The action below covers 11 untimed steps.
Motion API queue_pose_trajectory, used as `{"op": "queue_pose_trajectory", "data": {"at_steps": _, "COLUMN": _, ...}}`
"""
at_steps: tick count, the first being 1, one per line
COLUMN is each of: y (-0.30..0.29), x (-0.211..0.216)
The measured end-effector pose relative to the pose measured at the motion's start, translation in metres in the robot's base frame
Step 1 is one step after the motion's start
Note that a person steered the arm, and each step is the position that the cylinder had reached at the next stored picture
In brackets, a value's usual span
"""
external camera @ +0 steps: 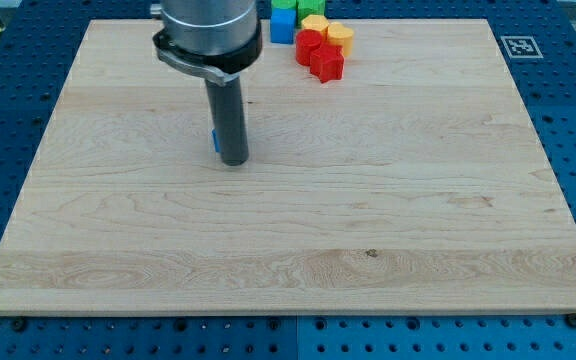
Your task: Push the blue triangle slightly right
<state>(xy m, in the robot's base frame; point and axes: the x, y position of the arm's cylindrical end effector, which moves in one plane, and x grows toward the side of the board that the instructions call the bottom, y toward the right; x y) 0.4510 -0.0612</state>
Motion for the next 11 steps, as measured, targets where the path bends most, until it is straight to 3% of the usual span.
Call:
{"op": "queue_pose_trajectory", "data": {"at_steps": 1, "y": 0.000, "x": -0.001}}
{"op": "queue_pose_trajectory", "data": {"at_steps": 3, "y": -0.056, "x": -0.002}}
{"op": "queue_pose_trajectory", "data": {"at_steps": 6, "y": -0.047, "x": -0.041}}
{"op": "queue_pose_trajectory", "data": {"at_steps": 8, "y": -0.032, "x": -0.032}}
{"op": "queue_pose_trajectory", "data": {"at_steps": 11, "y": 0.017, "x": 0.029}}
